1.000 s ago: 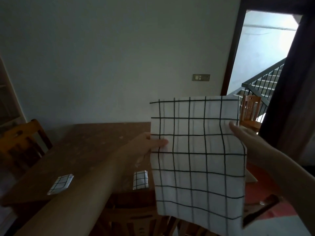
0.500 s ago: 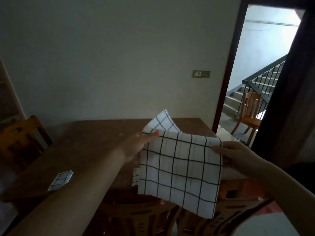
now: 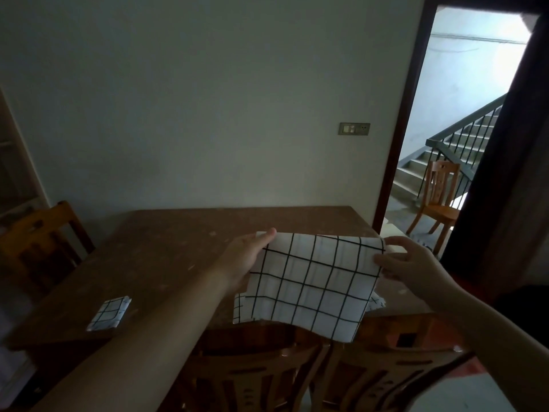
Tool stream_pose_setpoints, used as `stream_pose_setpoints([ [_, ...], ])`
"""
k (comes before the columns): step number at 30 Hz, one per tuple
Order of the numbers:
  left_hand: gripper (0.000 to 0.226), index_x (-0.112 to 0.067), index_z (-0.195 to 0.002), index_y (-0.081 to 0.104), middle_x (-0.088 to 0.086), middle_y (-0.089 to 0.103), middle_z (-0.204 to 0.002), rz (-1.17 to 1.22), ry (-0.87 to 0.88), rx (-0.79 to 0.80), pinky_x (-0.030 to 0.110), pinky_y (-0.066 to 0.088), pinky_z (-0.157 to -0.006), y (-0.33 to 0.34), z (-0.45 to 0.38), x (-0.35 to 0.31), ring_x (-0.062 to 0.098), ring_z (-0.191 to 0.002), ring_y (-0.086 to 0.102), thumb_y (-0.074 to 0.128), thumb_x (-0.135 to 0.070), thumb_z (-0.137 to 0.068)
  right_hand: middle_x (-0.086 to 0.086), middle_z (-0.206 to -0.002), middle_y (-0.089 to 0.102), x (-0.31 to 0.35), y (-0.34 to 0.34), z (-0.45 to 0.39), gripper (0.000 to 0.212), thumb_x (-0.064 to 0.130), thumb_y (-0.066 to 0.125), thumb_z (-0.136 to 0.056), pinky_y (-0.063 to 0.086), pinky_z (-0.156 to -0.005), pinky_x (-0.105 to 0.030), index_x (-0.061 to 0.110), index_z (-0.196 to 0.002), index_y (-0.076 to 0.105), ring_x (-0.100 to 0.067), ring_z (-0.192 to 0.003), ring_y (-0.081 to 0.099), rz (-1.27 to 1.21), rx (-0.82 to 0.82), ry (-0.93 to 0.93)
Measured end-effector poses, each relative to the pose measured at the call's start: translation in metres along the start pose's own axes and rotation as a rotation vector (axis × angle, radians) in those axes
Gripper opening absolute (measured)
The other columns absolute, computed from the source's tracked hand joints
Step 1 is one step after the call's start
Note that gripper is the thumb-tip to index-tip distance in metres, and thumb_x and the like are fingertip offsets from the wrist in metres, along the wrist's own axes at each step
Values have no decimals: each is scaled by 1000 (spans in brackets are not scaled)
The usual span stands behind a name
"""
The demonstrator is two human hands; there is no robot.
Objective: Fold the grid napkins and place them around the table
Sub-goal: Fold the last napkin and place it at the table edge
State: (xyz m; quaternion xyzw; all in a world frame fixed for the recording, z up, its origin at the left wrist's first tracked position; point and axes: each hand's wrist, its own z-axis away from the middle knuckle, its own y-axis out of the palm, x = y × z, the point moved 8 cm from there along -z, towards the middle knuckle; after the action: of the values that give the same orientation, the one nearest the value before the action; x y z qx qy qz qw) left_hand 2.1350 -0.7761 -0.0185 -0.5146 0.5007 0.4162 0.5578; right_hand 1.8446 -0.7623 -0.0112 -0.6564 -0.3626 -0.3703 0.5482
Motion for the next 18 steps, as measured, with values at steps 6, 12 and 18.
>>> stream_pose_setpoints([
  [6,53,-16,-140,51,-1,45,-150,137,41,-74,32,23,-114,2,-6,-1,18,-142,36,45,-47,-98,-5,-78,69,19,-13,5,26,16,64,-89,44,-43,-12,19,-114,58,-7,-49,61,-77,-124,-162],
  [12,12,-22,-95,76,-6,77,-95,248,-3,-235,36,50,-91,-11,-11,5,19,-102,68,66,-28,-90,11,-75,73,38,-27,8,11,21,67,-87,57,-67,-53,31,-93,67,-45,-76,66,78,-212,-255],
  [18,10,-24,-95,76,-4,76,-96,163,25,-247,44,48,-100,-18,-8,-3,19,-102,67,68,-27,-88,3,-88,73,46,-29,3,14,23,65,-88,60,-71,-40,18,-99,72,-16,-78,70,291,-199,-302],
])
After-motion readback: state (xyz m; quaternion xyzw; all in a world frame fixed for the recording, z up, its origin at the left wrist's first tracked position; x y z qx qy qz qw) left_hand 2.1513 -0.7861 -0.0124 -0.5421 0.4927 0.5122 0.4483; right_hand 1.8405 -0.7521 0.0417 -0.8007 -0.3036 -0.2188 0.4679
